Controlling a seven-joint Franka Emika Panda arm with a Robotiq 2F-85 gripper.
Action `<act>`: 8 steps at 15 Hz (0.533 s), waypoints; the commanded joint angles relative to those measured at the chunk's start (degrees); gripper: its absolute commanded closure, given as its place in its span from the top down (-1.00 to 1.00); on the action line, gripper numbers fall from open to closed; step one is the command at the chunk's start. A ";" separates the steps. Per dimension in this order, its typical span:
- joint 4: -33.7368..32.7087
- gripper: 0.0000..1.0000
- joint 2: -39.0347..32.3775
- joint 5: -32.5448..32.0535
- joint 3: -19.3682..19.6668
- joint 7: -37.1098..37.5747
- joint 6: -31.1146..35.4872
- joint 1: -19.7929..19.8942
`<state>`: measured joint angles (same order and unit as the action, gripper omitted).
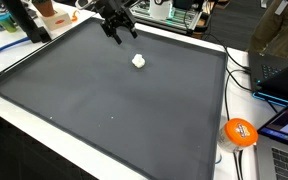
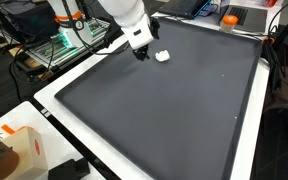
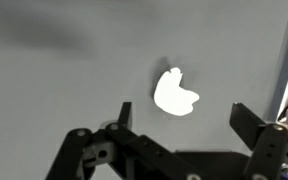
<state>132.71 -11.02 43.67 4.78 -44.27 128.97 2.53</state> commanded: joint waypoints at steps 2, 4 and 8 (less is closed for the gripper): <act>2.62 0.83 -1.37 0.91 -4.16 -0.20 3.33 -0.08; 3.32 0.63 -1.62 2.10 -5.51 -0.33 6.54 -0.22; 4.00 0.70 -3.09 0.43 -7.12 2.84 13.00 -0.92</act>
<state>135.55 -13.32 44.77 -1.36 -43.79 138.23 2.15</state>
